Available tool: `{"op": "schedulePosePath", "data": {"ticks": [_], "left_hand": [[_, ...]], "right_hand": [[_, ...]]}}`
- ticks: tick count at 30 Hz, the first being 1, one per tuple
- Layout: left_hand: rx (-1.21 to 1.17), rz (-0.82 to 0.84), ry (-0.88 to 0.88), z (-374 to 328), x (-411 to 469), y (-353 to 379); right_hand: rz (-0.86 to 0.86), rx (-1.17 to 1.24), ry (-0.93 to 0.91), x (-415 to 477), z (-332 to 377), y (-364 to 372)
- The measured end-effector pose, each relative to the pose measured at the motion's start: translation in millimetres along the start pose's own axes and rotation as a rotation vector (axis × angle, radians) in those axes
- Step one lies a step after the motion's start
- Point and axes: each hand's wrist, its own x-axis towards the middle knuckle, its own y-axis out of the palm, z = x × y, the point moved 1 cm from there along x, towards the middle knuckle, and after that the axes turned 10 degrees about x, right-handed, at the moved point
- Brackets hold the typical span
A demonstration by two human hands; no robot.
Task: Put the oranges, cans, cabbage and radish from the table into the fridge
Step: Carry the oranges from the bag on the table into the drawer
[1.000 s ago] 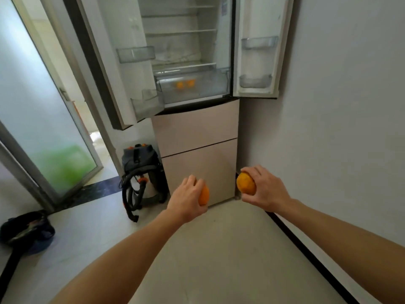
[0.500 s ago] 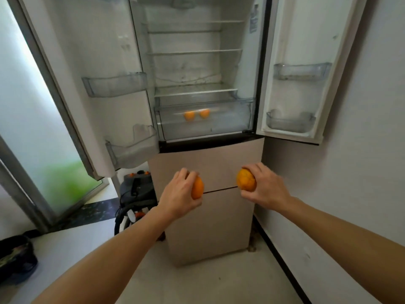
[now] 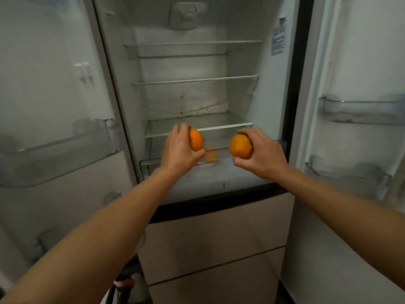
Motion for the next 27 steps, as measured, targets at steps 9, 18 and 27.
{"op": "schedulePosePath", "data": {"ticks": [9, 18, 27], "left_hand": [[0.135, 0.207, -0.066, 39.9, 114.9, 77.6], [0.409, 0.866, -0.105, 70.1, 159.9, 161.5], [0.441, 1.075, -0.061, 75.5, 152.2, 197.5]], "right_hand": [[0.290, -0.105, 0.034, 155.9, -70.5, 53.3], [1.159, -0.284, 0.254, 212.3, -140.9, 183.3], [1.261, -0.198, 0.307, 212.4, -148.9, 211.6]]}}
